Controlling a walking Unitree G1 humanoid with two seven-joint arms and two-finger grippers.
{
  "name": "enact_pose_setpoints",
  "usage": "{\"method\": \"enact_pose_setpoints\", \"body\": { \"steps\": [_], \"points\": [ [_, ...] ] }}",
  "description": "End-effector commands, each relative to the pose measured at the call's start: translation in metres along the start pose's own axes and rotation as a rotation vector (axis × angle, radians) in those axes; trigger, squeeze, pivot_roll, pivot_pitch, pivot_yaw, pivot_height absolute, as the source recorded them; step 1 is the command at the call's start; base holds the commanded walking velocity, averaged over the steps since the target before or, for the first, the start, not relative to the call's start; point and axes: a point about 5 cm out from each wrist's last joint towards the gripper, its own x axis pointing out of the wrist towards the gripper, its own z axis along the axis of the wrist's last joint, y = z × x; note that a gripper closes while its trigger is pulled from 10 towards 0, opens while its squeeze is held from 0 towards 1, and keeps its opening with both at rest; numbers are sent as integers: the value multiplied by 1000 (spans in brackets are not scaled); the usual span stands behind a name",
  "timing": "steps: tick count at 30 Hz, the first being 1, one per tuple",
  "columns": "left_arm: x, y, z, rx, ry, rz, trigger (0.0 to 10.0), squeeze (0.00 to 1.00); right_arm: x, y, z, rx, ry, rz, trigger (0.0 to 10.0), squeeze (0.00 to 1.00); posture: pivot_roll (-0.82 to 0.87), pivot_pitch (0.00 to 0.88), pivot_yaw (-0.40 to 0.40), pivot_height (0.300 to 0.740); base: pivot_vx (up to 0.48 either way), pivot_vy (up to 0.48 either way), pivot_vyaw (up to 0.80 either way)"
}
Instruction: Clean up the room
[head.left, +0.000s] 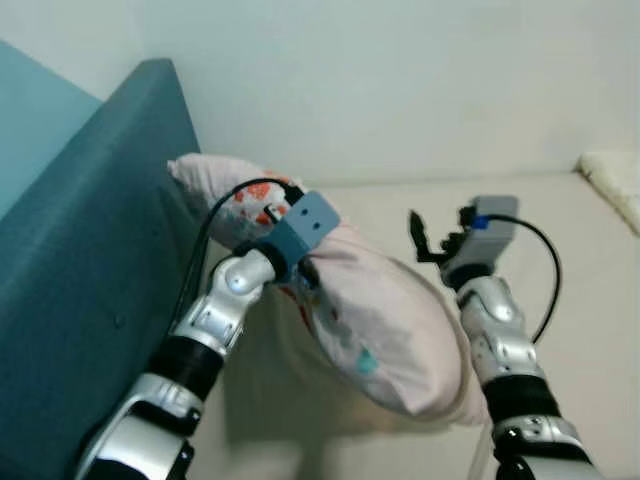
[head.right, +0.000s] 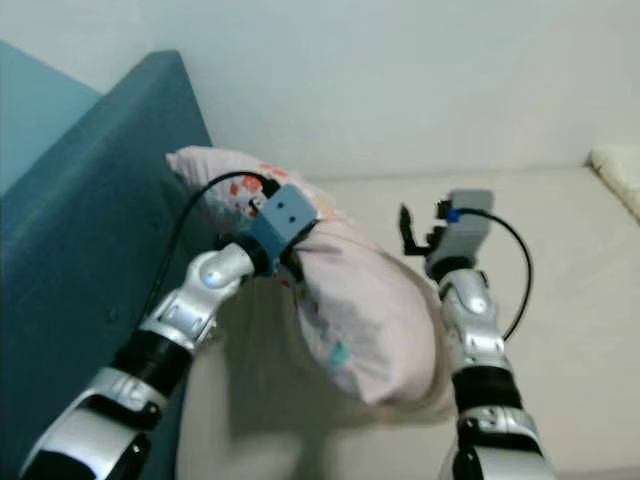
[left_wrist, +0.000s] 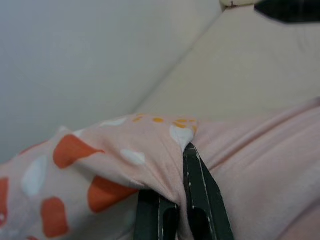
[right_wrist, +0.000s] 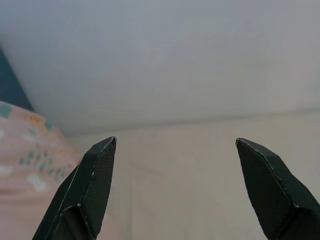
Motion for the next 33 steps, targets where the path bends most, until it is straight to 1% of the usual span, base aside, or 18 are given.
{"method": "enact_pose_setpoints", "body": {
  "steps": [1, 2, 3, 4, 5, 6, 8, 9, 10, 12, 13, 15, 18, 20, 28, 30, 31, 33],
  "points": [
    [6, 0, 9, 92, -64, 19, 10000, 0, 1, 2, -3, -2, 25, -6, 10000, 0, -121, 0, 22, 740, 0, 0, 0],
    [6, 0, 9, 92, -64, 19, 10000, 0, 1, 2, -3, -2, 25, -6, 10000, 0, -121, 0, 22, 740, 0, 0, 0],
    [7, -6, 6, 190, -54, -10, 10000, 0, 2, 1, -3, -5, 33, -15, 10000, 0, -124, 0, 22, 740, 0, 0, 0],
    [9, -14, 0, 351, -34, -58, 10000, 0, 2, 1, -4, -9, 39, -24, 10000, 0, -127, 0, 24, 740, 0, 0, 0],
    [10, -19, -4, 462, -25, -93, 10000, 0, 3, 0, -4, -11, 42, -30, 10000, 0, -127, 0, 24, 740, 0, 0, 0],
    [10, -19, -4, 462, -25, -93, 10000, 0, 3, 0, -4, -11, 42, -30, 10000, 0, -127, 0, 24, 740, 0, 0, 0],
    [11, -27, -13, 596, -4, -139, 10000, 0, 2, -3, -4, -21, 50, -52, 10000, 0, -136, 0, 33, 740, 0, 0, 0],
    [11, -27, -13, 596, -4, -139, 10000, 0, 2, -3, -4, -21, 50, -52, 10000, 0, -136, 0, 33, 740, 0, 0, 0],
    [12, -29, -15, 622, 2, -144, 10000, 0, 2, -3, -5, -24, 53, -59, 10000, 0, -137, 0, 34, 740, 0, 0, 0],
    [14, -29, -17, 717, 4, -138, 10000, 0, -1, -6, -6, -26, 55, -74, 10000, 0, -144, 0, 44, 740, 0, 0, 0],
    [14, -29, -17, 717, 4, -138, 10000, 0, -1, -6, -6, -26, 55, -74, 10000, 0, -144, 0, 44, 740, 0, 0, 0],
    [17, -25, -16, 783, 4, -120, 10000, 0, -4, -7, -8, -26, 57, -82, 10000, 0, -147, 0, 49, 740, 0, 0, 0],
    [20, -16, -18, 842, 21, -67, 10000, 0, -7, -7, -10, -26, 59, -86, 10000, 0, -153, 0, 61, 740, 0, 0, 0],
    [20, -18, -21, 875, 25, -78, 10000, 0, -8, -7, -10, -25, 60, -88, 10000, 0, -158, 0, 67, 740, 0, 0, 0],
    [21, -26, -23, 884, 14, -79, 10000, 0, -10, -8, -10, -26, 59, -93, 10000, 0, -167, 0, 75, 740, 0, 0, 0],
    [22, -26, -21, 886, 7, -47, 10000, 0, -11, -9, -10, -27, 59, -96, 10000, 0, -171, 0, 78, 740, 0, 0, 0],
    [23, -24, -20, 901, 2, -12, 10000, 0, -12, -9, -10, -27, 59, -99, 10000, 0, -176, 0, 80, 740, 0, 0, 0],
    [23, -22, -21, 922, 7, 7, 10000, 0, -13, -9, -10, -27, 59, -102, 10000, 0, -181, 0, 82, 740, 0, 0, 0]
  ]
}}
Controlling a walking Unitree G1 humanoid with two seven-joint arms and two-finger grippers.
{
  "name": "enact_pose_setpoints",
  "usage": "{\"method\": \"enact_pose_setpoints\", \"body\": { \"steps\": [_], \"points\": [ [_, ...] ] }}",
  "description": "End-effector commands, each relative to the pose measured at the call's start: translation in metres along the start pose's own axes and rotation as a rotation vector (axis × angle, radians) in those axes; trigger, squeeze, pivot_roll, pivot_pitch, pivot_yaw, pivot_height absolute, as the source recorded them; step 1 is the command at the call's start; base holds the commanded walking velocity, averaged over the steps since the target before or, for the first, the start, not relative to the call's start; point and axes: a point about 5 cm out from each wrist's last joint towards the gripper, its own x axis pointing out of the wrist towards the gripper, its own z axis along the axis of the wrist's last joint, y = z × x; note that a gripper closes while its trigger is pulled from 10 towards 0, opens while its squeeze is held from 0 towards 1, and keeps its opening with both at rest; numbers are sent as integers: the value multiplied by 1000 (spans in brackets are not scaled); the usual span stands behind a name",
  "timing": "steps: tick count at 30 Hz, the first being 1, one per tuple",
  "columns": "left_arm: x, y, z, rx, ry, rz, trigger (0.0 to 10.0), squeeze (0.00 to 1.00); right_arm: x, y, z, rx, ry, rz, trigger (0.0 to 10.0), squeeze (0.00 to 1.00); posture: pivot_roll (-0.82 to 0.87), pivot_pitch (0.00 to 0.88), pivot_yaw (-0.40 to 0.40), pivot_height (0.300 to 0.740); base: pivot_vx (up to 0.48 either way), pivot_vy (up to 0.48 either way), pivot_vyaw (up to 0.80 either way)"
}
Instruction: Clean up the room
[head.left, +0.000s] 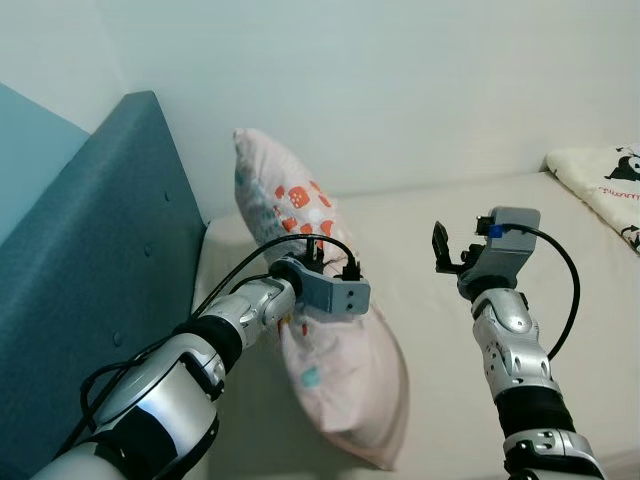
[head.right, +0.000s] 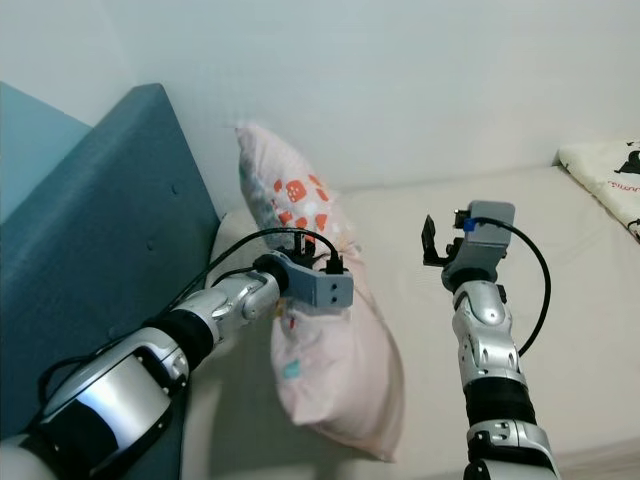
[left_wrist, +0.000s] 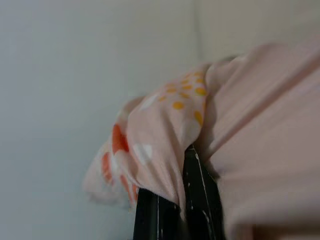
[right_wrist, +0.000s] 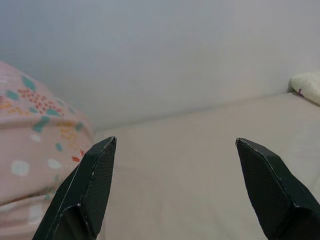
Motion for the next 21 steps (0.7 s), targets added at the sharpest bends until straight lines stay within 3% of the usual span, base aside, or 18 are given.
{"method": "enact_pose_setpoints", "body": {
  "steps": [1, 5, 10, 16, 21],
  "points": [
    [6, 19, -1, 50, -4, 94, 10000, 0, -2, 2, -2, 7, 14, 0, 10000, 0, -181, 0, 82, 740, 0, 0, 0],
    [-1, 8, -13, 100, 43, 43, 10000, 0, -4, 0, -2, 7, 15, -7, 10000, 0, -185, 0, 86, 740, 0, 0, 0],
    [-7, 3, -25, 89, 102, 13, 10000, 0, -6, -1, -2, 7, 15, -13, 10000, 0, -193, 4, 97, 740, 0, 0, 0],
    [-24, 6, -63, -61, 305, 32, 10000, 0, -23, -3, -5, 10, 16, -30, 10000, 0, -216, 74, 122, 740, 0, 0, 0],
    [-31, 9, -74, -132, 363, 81, 10000, 0, -40, -7, -8, 3, 35, -43, 10000, 0, -228, 138, 128, 740, 0, 0, 0]
  ]
}}
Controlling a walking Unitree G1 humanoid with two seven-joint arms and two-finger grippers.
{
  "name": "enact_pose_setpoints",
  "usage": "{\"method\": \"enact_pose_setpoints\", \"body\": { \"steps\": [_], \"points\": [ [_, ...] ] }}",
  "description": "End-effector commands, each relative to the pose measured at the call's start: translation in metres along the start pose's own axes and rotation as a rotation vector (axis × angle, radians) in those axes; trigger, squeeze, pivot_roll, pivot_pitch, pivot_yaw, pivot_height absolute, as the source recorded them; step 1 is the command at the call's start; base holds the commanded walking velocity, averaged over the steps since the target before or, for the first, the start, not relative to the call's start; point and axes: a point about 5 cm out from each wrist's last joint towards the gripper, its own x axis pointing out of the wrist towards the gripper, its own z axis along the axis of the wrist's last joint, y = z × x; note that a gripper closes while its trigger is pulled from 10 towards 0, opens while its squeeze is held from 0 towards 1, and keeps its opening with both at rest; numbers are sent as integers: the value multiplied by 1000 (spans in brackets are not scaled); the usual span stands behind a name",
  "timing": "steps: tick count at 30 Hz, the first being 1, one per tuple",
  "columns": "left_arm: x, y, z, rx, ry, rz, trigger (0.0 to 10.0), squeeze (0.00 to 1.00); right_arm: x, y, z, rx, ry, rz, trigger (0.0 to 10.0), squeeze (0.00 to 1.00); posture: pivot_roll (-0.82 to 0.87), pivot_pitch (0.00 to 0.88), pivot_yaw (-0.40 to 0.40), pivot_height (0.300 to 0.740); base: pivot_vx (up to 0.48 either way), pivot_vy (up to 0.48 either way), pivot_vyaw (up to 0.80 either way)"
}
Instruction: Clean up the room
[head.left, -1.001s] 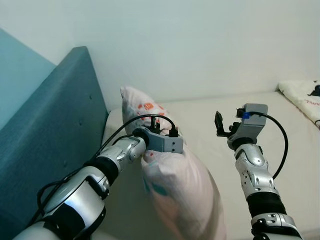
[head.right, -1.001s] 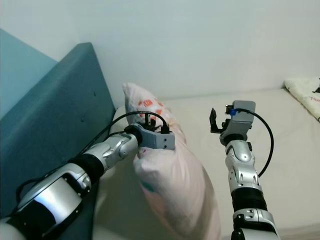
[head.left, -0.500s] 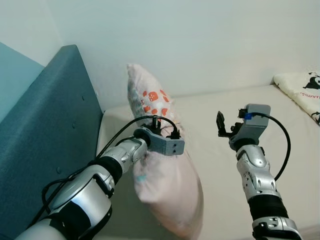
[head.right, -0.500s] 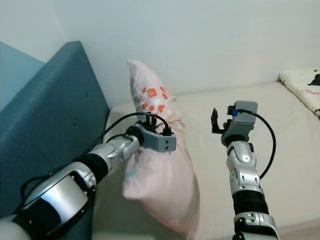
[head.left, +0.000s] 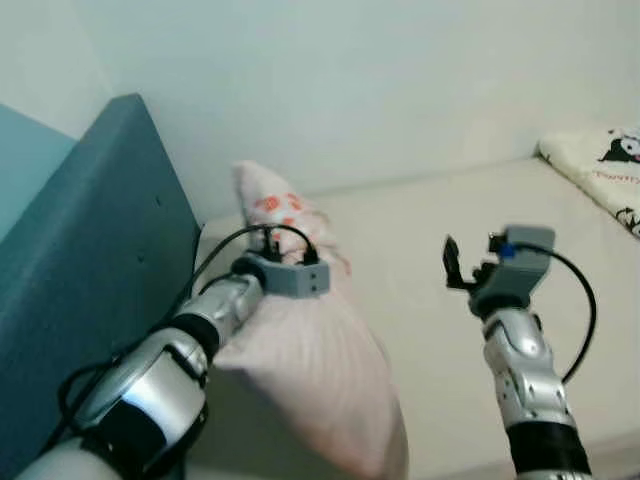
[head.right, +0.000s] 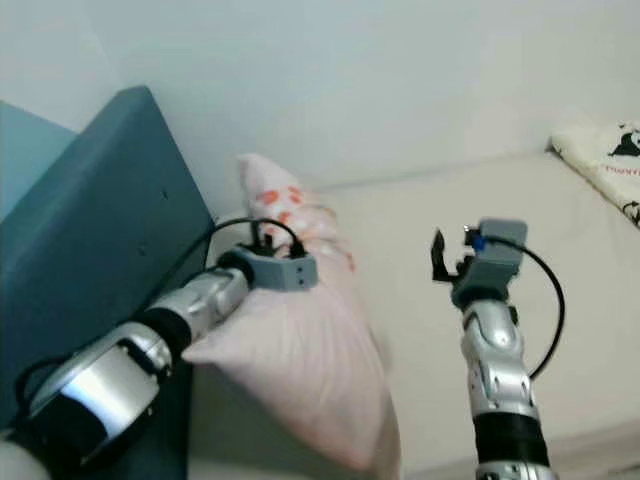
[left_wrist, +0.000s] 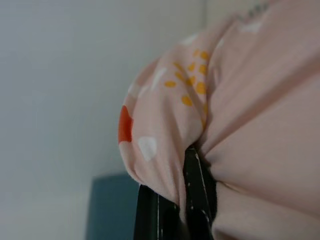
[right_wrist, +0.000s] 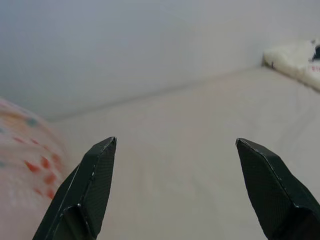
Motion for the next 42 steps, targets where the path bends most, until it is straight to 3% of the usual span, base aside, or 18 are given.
{"method": "enact_pose_setpoints", "body": {
  "steps": [1, 8, 14, 17, 19, 21, 23, 26, 27, 30, 39, 42],
  "points": [
    [-3, 6, -14, -28, 54, 44, 10000, 0, -2, 5, 3, 19, -2, 9, 10000, 0, -228, 138, 128, 740, 0, 0, 0],
    [-15, -11, -35, -126, 165, 27, 10000, 0, -19, 3, 8, 11, 23, 11, 10000, 0, -248, 240, 110, 740, 0, 0, 0],
    [-26, -19, -51, -76, 200, -17, 10000, 0, -24, 7, 13, 9, 35, 22, 10000, 0, -248, 285, 91, 740, 0, 0, 0],
    [-28, -16, -59, -14, 202, -31, 10000, 0, -26, 8, 15, 10, 42, 25, 10000, 0, -249, 292, 87, 740, 0, 0, 0],
    [-28, -6, -66, 74, 195, -26, 10000, 0, -28, 9, 16, 9, 50, 28, 10000, 0, -248, 299, 81, 740, 0, 0, 0],
    [-28, -2, -69, 110, 193, -22, 10000, 0, -28, 9, 16, 8, 53, 28, 10000, 0, -248, 299, 81, 740, 0, 0, 0],
    [-26, 11, -74, 211, 189, -4, 10000, 0, -30, 8, 17, 7, 61, 28, 10000, 0, -247, 299, 80, 740, 0, 0, 0],
    [-26, 21, -79, 275, 202, 1, 10000, 0, -30, 7, 17, 8, 65, 26, 10000, 0, -245, 294, 79, 740, 0, 0, 0],
    [-25, 31, -83, 347, 212, 12, 10000, 1000, -30, 7, 17, 7, 69, 25, 10000, 0, -244, 292, 79, 740, 0, 0, 0],
    [-26, 50, -96, 474, 271, 2, 10000, 1000, -29, 6, 18, 7, 72, 23, 10000, 0, -237, 278, 77, 740, 0, 0, 0],
    [-39, 50, -118, 560, 364, -104, 10000, 1000, -25, 8, 21, 10, 70, 28, 10000, 0, -231, 257, 77, 740, 0, 0, 0],
    [-42, 50, -123, 555, 387, -119, 10000, 1000, -23, 7, 20, 9, 72, 28, 10000, 0, -223, 247, 74, 740, 0, 0, 0]
  ]
}}
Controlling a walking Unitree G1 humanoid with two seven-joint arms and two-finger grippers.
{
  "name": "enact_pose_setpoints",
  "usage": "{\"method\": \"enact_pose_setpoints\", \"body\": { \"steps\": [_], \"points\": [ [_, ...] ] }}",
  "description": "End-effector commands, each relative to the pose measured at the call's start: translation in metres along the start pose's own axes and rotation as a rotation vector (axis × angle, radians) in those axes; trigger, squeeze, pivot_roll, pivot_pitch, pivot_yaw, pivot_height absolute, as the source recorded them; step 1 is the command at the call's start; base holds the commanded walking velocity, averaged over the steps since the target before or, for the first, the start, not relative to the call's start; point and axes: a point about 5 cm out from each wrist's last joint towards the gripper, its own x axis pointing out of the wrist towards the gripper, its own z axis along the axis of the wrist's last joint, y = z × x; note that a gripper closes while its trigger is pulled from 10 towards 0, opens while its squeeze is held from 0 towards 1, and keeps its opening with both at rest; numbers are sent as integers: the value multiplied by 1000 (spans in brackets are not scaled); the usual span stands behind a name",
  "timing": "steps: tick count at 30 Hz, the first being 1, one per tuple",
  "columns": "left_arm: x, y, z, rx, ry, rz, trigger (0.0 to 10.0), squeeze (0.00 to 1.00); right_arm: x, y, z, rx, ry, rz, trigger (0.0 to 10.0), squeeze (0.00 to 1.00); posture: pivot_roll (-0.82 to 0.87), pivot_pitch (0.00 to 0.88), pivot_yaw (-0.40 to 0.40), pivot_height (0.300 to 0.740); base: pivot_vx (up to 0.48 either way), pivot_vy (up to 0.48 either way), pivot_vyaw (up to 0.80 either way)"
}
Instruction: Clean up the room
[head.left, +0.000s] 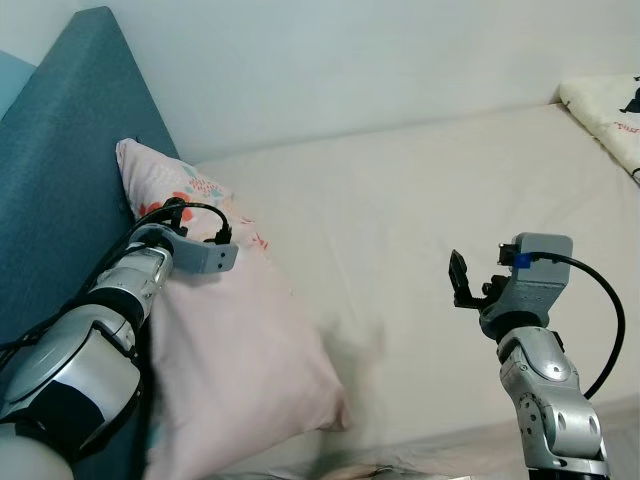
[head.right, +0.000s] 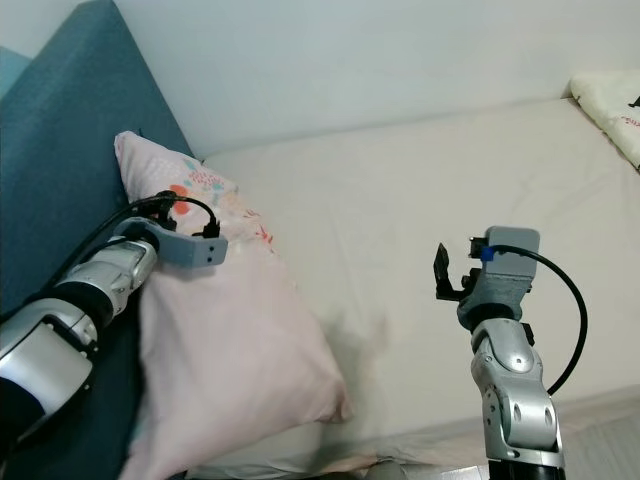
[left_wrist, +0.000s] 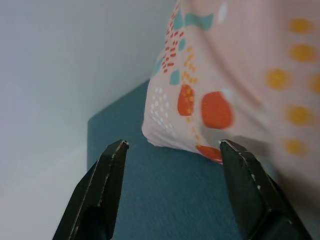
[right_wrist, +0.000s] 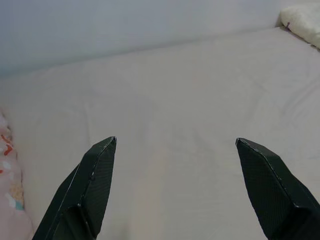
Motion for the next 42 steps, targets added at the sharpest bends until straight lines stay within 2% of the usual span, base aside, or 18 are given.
{"method": "enact_pose_setpoints", "body": {
  "steps": [1, 2, 4, 5, 6, 7, 9, 10, 11, 12, 14, 18, 20, 21, 23, 31, 37, 42],
  "points": [
    [-7, -15, -22, 7, 73, -73, 10000, 1000, 0, 0, -5, 11, 27, 6, 10000, 0, -222, 242, 74, 740, 0, 0, 0],
    [-7, -14, -26, -40, 89, -69, 10000, 1000, 2, 1, -5, 14, 25, 9, 10000, 0, -217, 231, 74, 740, 0, 0, 0],
    [-7, -14, -26, -40, 89, -69, 10000, 1000, 2, 1, -5, 14, 25, 9, 10000, 0, -217, 231, 74, 740, 0, 0, 0],
    [-7, -11, -28, -122, 97, -56, 10000, 1000, 4, 1, -5, 18, 21, 12, 10000, 0, -214, 225, 74, 740, 0, 0, 0],
    [-4, -2, -23, -352, 88, -24, 10000, 1000, 7, 3, -4, 28, 18, 17, 10000, 0, -201, 206, 66, 740, 0, 0, 0],
    [-2, 5, -19, -511, 74, 4, 10000, 1000, 9, 4, -4, 36, 17, 21, 10000, 0, -201, 206, 66, 740, 0, 0, 0],
    [4, 26, -1, -1075, -12, 61, 10000, 1000, 15, 10, -4, 51, 15, 64, 10000, 0, -178, 175, 51, 740, 0, 0, 0],
    [4, 26, -1, -1075, -12, 61, 10000, 1000, 15, 10, -4, 51, 15, 64, 10000, 0, -178, 175, 51, 740, 0, 0, 0],
    [6, 35, 7, -1318, -81, 74, 10000, 1000, 17, 14, -4, 58, 9, 93, 10000, 0, -175, 169, 48, 740, 0, 0, 0],
    [5, 42, 15, -1483, -187, 81, 10000, 0, 20, 18, -2, 69, -1, 120, 10000, 0, -168, 156, 41, 740, 0, 0, 0],
    [3, 46, 24, -1625, -305, 61, 10000, 0, 24, 23, 0, 75, -13, 148, 10000, 0, -162, 136, 37, 740, 0, 0, 0],
    [2, 46, 29, -1696, -345, 34, 10000, 0, 27, 24, 0, 70, -16, 158, 10000, 0, -162, 136, 37, 740, 0, 0, 0],
    [-6, 47, 40, -1808, -429, 41, 10000, 0, 30, 27, 3, 62, -26, 173, 10000, 0, -158, 127, 35, 740, 0, 0, 0],
    [-16, 40, 60, -1846, -485, 2, 10000, 0, 33, 29, 5, 61, -32, 197, 10000, 0, -143, 75, 19, 740, 0, 0, 800],
    [-36, 32, 89, -1912, -576, -68, 10000, 0, 39, 32, 7, 65, -41, 232, 10000, 0, -136, 62, 11, 740, 0, 0, 800],
    [-71, 12, 135, -2006, -672, -233, 10000, 0, 46, 34, 10, 67, -53, 261, 10000, 0, -141, 25, -1, 740, 0, 0, 784],
    [-87, 5, 144, -2043, -663, -284, 10000, 0, 49, 31, 9, 52, -57, 262, 10000, 0, -136, 12, -11, 740, 0, 0, 113],
    [-100, 3, 137, -2097, -624, -267, 10000, 0, 51, 33, 8, 35, -59, 291, 10000, 0, -130, 4, -18, 740, 0, 0, 794]
  ]
}}
